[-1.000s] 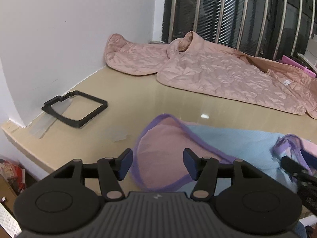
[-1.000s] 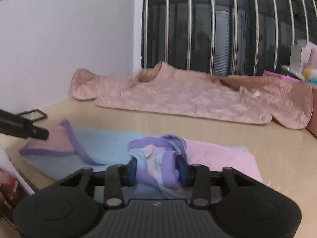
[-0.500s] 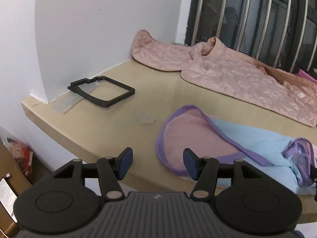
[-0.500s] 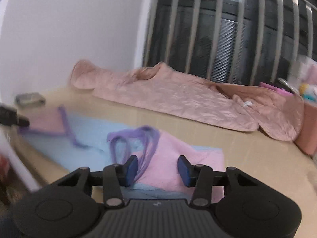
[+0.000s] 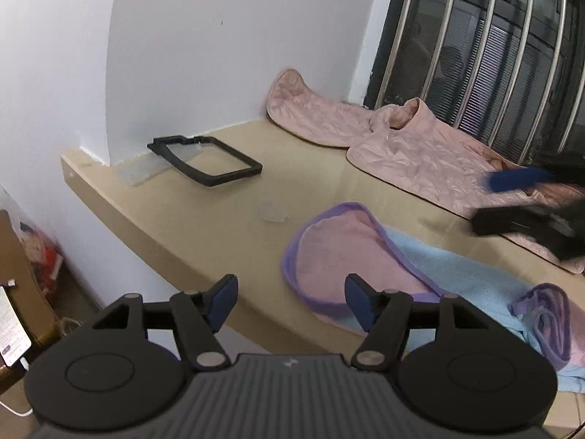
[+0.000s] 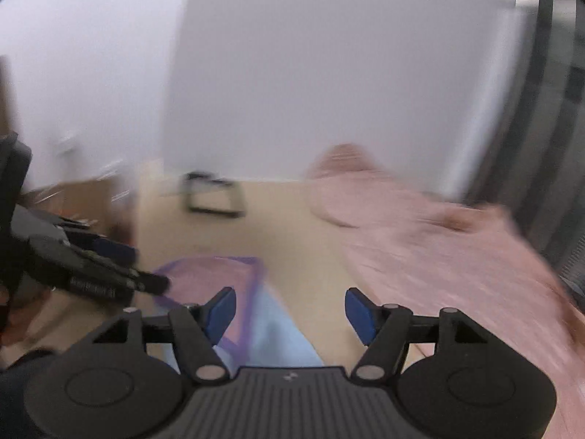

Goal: Fold clothes

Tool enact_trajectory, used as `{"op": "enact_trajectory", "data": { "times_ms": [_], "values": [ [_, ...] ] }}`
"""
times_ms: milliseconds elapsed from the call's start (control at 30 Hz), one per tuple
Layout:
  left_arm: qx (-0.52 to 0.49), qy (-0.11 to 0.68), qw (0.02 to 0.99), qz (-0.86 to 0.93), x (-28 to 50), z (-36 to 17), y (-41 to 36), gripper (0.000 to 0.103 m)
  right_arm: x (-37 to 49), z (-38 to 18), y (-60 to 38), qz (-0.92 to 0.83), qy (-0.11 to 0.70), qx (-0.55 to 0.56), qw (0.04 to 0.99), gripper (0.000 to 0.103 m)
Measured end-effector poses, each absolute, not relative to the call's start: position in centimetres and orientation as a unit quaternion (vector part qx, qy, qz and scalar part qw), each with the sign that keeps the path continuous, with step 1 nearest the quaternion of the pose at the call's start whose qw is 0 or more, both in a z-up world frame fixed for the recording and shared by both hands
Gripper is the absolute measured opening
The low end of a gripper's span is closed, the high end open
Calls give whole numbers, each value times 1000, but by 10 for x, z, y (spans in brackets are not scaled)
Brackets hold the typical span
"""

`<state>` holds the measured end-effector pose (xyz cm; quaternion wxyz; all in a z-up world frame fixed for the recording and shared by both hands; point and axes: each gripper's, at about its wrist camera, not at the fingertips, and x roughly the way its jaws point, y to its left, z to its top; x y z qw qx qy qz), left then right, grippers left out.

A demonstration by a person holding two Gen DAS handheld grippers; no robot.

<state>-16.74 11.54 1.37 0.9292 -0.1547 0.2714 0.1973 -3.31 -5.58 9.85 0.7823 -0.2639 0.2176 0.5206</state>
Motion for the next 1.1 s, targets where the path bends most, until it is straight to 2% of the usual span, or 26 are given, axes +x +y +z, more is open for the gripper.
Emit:
{"op": "enact_trajectory", "data": {
  "times_ms": [33,67,167,267,333,367,400,500,667,833,1100],
  "values": [
    [-155,269,930,196,-166,13,114,66,-15,97,-38,547,244,-274,753,62],
    [-149,267,931,198,-165,12,111,65,0,95,-21,564,265,-285,729,55],
    [-129,264,936,195,-160,10,103,42,29,82,26,588,303,-324,676,50],
    [-113,264,938,194,-156,8,99,30,44,65,62,578,329,-365,651,42],
    [-88,267,940,195,-152,7,96,18,47,58,68,584,339,-361,643,32],
    [-73,268,941,191,-151,6,95,8,49,55,69,589,345,-355,639,18],
    [-65,268,943,186,-149,5,94,5,48,53,68,594,345,-351,636,6],
    [-65,269,947,165,-140,9,101,2,40,47,55,609,324,-344,637,2],
    [-11,249,958,139,-93,27,108,2,60,66,5,531,270,-269,757,2],
    [-2,242,969,47,-7,62,107,2,99,99,-55,427,252,-183,849,2],
    [32,299,953,-40,148,83,67,2,169,116,-96,257,272,-156,914,2]
  ]
}}
